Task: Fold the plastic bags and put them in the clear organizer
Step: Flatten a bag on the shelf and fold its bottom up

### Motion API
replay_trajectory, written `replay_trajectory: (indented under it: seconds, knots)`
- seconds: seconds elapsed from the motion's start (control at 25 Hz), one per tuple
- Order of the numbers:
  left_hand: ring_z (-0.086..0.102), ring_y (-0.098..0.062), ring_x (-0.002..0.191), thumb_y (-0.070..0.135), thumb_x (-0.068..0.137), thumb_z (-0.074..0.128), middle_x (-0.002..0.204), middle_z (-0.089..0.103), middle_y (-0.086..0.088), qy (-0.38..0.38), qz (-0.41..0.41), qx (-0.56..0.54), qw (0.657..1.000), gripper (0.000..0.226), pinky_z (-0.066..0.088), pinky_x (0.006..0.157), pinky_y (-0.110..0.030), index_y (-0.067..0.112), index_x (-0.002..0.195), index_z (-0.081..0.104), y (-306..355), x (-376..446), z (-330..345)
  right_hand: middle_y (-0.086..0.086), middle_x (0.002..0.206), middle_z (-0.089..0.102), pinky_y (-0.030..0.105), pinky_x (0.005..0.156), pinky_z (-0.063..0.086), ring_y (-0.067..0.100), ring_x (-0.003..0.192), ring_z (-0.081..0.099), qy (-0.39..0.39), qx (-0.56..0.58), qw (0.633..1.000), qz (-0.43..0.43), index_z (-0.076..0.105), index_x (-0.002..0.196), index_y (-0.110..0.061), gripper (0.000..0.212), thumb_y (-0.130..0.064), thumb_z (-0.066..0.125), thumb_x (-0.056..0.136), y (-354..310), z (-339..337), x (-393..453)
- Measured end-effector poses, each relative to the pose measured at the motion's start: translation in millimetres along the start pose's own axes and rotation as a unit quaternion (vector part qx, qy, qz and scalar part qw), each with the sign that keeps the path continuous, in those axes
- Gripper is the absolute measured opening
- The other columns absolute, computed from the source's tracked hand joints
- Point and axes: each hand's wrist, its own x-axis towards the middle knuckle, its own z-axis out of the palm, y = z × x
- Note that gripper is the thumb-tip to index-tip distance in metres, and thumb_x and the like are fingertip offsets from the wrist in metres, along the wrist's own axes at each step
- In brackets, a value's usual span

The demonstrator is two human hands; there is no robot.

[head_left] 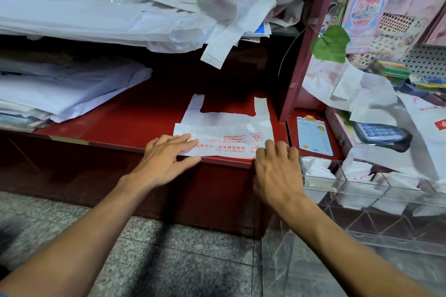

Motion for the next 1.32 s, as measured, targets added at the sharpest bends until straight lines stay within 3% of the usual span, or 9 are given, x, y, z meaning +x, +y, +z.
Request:
replay_trajectory:
  seconds: [0.16, 0.24, 0.44, 0.6, 0.84, 0.96, 1.08, 1.24, 1.32]
  knots:
    - [0.034, -0.002, 0.101, 0.037, 0.072, 0.085, 0.139, 0.041, 0.033, 0.017, 0.065, -0.069, 0.995, 0.064, 0.028, 0.097, -0.032, 0.048, 0.128, 0.056, -5.3, -3.0, -3.3, 0.013, 0.155, 0.028, 0.049, 0.108, 0.035, 0.038, 0.138, 0.033, -0.041, 0.062, 0.994, -0.075, 0.025, 0.152, -0.014, 0.102, -0.036, 0.079, 0.069, 20.2, 0.8, 7.6]
    - [0.036, -0.004, 0.097, 0.023, 0.071, 0.086, 0.128, 0.044, 0.034, 0.037, 0.062, -0.079, 0.994, 0.072, 0.036, 0.097, -0.037, 0.040, 0.133, 0.055, -8.5, -1.7, -3.4, 0.007, 0.152, 0.027, 0.042, 0.109, 0.033, 0.031, 0.133, 0.032, -0.079, 0.074, 0.990, -0.086, 0.007, 0.155, -0.018, 0.097, -0.034, 0.068, 0.081, 25.0, 3.5, 8.8]
    - [0.033, -0.005, 0.113, 0.017, 0.076, 0.083, 0.130, 0.047, 0.023, 0.064, 0.068, -0.056, 0.994, 0.062, 0.032, 0.098, -0.037, 0.035, 0.131, 0.060, -14.1, 2.4, 4.3, 0.005, 0.123, 0.045, 0.039, 0.093, 0.042, 0.026, 0.112, 0.043, -0.017, 0.082, 0.994, -0.069, 0.048, 0.127, -0.015, 0.054, -0.034, 0.066, 0.080, 28.2, 3.1, 10.0]
    - [0.022, 0.002, 0.130, 0.015, 0.081, 0.078, 0.140, 0.037, 0.026, 0.047, 0.050, -0.061, 0.996, 0.067, 0.014, 0.102, -0.025, 0.038, 0.137, 0.051, -19.5, 0.6, 7.9, 0.001, 0.117, 0.057, 0.032, 0.085, 0.040, 0.024, 0.106, 0.054, -0.010, 0.151, 0.987, -0.047, 0.045, 0.115, -0.018, 0.038, -0.025, 0.064, 0.082, 31.2, 1.9, 9.1]
    - [0.048, -0.005, 0.116, 0.017, 0.073, 0.086, 0.122, 0.065, 0.014, 0.107, 0.026, -0.157, 0.981, 0.049, 0.037, 0.101, -0.017, 0.037, 0.114, 0.069, -30.6, 0.8, 8.1, -0.003, 0.112, 0.063, 0.031, 0.074, 0.047, 0.022, 0.098, 0.061, -0.055, 0.215, 0.973, -0.055, 0.058, 0.113, -0.021, 0.033, -0.022, 0.063, 0.081, 54.8, -0.9, 14.4]
    - [0.063, -0.010, 0.105, 0.013, 0.078, 0.081, 0.098, 0.074, 0.014, 0.145, -0.006, -0.232, 0.962, 0.033, 0.046, 0.094, -0.026, 0.040, 0.095, 0.074, -28.2, 1.2, 0.7, -0.004, 0.102, 0.071, 0.031, 0.080, 0.051, 0.017, 0.093, 0.064, -0.068, 0.361, 0.930, 0.011, 0.071, 0.108, -0.023, 0.026, -0.015, 0.066, 0.084, 68.4, -9.4, 20.3]
    - [0.067, 0.001, 0.090, 0.013, 0.085, 0.074, 0.084, 0.073, 0.024, 0.159, -0.057, -0.322, 0.932, 0.021, 0.046, 0.083, -0.014, 0.034, 0.086, 0.075, -14.1, 1.3, -5.4, -0.005, 0.076, 0.068, 0.024, 0.060, 0.046, 0.015, 0.072, 0.060, -0.048, 0.460, 0.883, 0.085, 0.074, 0.086, -0.023, 0.014, -0.011, 0.067, 0.086, 71.8, -10.1, 26.7]
    - [0.059, -0.003, 0.068, 0.005, 0.087, 0.068, 0.066, 0.071, 0.008, 0.157, -0.085, -0.353, 0.918, 0.021, 0.044, 0.071, -0.019, 0.026, 0.085, 0.071, -0.9, 5.6, -4.6, -0.008, 0.102, 0.068, 0.018, 0.072, 0.051, 0.010, 0.091, 0.065, -0.036, 0.582, 0.794, 0.169, 0.061, 0.116, -0.022, 0.031, -0.019, 0.072, 0.086, 65.3, -5.9, 37.9]
    - [0.057, -0.011, 0.068, 0.007, 0.087, 0.069, 0.067, 0.070, -0.006, 0.170, -0.104, -0.356, 0.913, 0.018, 0.042, 0.070, -0.026, 0.023, 0.095, 0.066, 0.5, 7.3, -2.7, -0.005, 0.109, 0.065, 0.030, 0.082, 0.051, 0.016, 0.098, 0.063, -0.043, 0.548, 0.814, 0.186, 0.052, 0.126, -0.019, 0.046, -0.020, 0.073, 0.086, 62.9, -0.8, 43.9]
